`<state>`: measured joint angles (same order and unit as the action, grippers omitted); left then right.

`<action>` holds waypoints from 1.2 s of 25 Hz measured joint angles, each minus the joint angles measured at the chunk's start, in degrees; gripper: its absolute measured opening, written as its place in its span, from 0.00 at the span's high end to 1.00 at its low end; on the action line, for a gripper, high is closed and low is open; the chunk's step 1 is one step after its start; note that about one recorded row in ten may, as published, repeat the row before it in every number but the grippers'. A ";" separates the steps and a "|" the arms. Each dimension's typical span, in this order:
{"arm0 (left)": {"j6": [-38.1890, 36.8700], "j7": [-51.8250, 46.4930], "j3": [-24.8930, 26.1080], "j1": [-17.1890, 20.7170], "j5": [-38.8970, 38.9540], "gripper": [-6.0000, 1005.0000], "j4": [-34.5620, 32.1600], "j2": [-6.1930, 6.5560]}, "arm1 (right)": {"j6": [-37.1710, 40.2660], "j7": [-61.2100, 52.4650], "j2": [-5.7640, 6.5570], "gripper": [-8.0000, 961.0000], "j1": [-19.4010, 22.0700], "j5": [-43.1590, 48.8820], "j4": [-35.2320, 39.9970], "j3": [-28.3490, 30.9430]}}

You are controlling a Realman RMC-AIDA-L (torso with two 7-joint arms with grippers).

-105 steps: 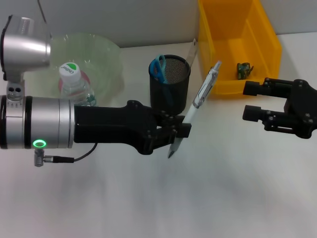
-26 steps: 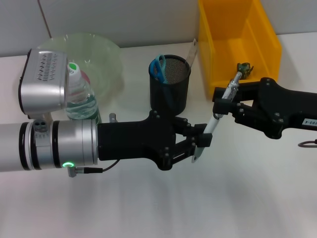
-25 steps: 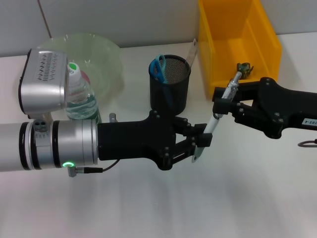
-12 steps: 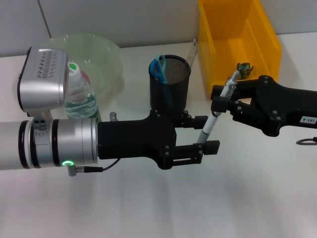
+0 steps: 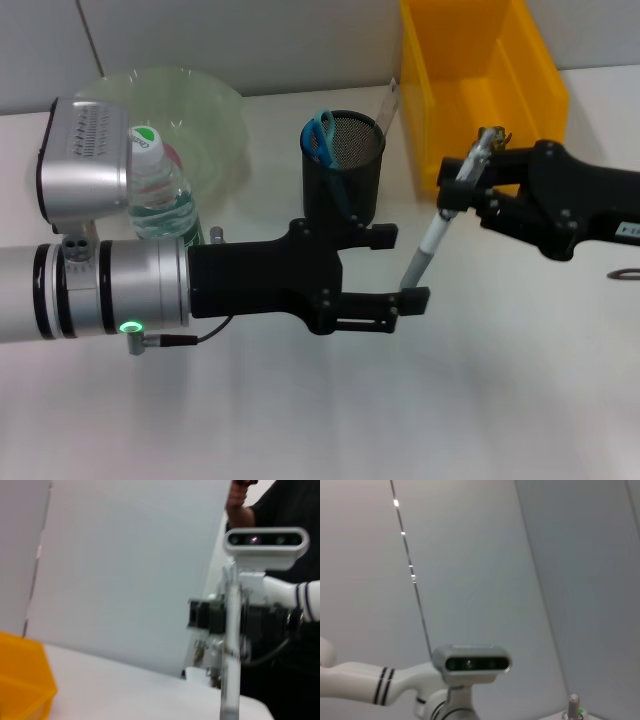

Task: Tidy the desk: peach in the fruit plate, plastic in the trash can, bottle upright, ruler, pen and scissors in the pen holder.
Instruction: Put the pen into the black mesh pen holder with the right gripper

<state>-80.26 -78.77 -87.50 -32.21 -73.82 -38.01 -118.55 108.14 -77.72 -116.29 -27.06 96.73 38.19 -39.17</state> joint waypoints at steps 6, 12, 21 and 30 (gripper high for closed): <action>2.50 -0.47 0.57 0.66 -2.53 0.16 1.64 0.36 | -1.66 -1.39 1.84 0.76 -1.06 -0.08 1.46 3.15; 2.86 -0.69 0.89 1.60 -5.97 0.16 3.10 0.34 | -5.54 -5.12 3.00 0.74 -3.72 0.12 6.54 3.84; 4.64 0.97 0.21 3.54 -9.60 0.16 3.24 0.08 | -14.91 -8.46 3.27 0.73 -10.14 0.38 9.06 1.99; 6.57 3.63 0.72 4.40 -10.08 0.16 4.70 0.12 | -25.48 -10.47 3.65 0.71 -14.76 0.78 7.06 -3.71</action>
<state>-73.69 -75.15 -86.77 -27.81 -83.91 -33.31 -118.43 82.66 -88.19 -112.64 -41.82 97.52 45.25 -42.89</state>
